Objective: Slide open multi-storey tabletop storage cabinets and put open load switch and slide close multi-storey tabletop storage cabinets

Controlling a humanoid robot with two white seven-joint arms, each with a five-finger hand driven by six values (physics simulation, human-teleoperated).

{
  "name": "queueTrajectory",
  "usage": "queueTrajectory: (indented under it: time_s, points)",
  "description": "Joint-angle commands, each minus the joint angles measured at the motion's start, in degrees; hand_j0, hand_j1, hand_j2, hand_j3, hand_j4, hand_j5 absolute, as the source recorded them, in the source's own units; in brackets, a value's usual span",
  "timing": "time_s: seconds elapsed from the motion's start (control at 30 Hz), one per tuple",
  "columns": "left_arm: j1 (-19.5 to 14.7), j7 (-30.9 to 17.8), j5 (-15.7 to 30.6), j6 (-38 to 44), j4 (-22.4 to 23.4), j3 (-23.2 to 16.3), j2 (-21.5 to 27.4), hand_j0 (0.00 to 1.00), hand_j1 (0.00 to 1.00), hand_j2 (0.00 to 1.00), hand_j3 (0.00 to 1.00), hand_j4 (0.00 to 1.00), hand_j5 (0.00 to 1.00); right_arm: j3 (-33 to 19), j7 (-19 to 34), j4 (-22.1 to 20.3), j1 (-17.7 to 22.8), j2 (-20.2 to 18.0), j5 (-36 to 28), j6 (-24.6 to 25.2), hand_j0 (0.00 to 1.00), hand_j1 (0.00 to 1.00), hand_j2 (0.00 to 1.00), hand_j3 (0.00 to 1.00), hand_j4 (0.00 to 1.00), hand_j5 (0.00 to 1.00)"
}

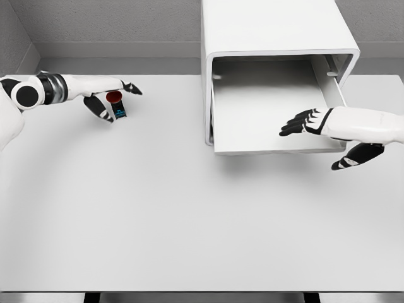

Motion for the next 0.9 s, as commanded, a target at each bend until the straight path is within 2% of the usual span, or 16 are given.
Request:
queueTrajectory:
  time_s: [0.0, 0.27, 0.53, 0.73, 0.77, 0.87]
  points:
    - [-0.1, 0.0, 0.4, 0.1, 0.1, 0.3, 0.1, 0.76, 0.76, 0.76, 0.76, 0.76, 0.76, 0.0, -0.1, -0.2, 0.0, -0.1, -0.4, 0.1, 1.00, 1.00, 1.00, 1.00, 1.00, 1.00]
    - [-0.4, 0.0, 0.4, 0.1, 0.1, 0.4, 0.2, 0.75, 0.75, 0.75, 0.75, 0.75, 0.75, -0.1, -0.2, -0.4, 0.0, -0.2, -0.6, 0.1, 1.00, 1.00, 1.00, 1.00, 1.00, 1.00]
    - [-0.4, -0.1, 0.4, 0.1, 0.1, 0.3, 0.4, 0.52, 0.52, 0.52, 0.52, 0.52, 0.52, -0.5, -1.7, -0.4, 0.1, -2.3, -0.7, 0.1, 1.00, 1.00, 1.00, 1.00, 1.00, 1.00]
    - [-0.4, -0.1, 0.3, 0.1, 0.2, 0.2, 0.4, 0.51, 0.51, 0.51, 0.51, 0.51, 0.51, -0.2, -1.9, -0.7, 0.0, -1.2, -0.8, 0.1, 1.00, 1.00, 1.00, 1.00, 1.00, 1.00]
    - [-0.4, -0.2, 0.3, 0.1, 0.1, 0.2, 0.4, 0.45, 0.45, 0.45, 0.45, 0.45, 0.45, -0.2, -1.9, -0.7, 0.0, -1.2, -0.8, 0.1, 1.00, 1.00, 1.00, 1.00, 1.00, 1.00]
    - [-0.4, -0.2, 0.4, 0.1, 0.2, 0.2, 0.5, 0.39, 0.39, 0.39, 0.39, 0.39, 0.39, -0.2, -1.9, -0.7, 0.1, -1.2, -0.7, 0.1, 1.00, 1.00, 1.00, 1.00, 1.00, 1.00]
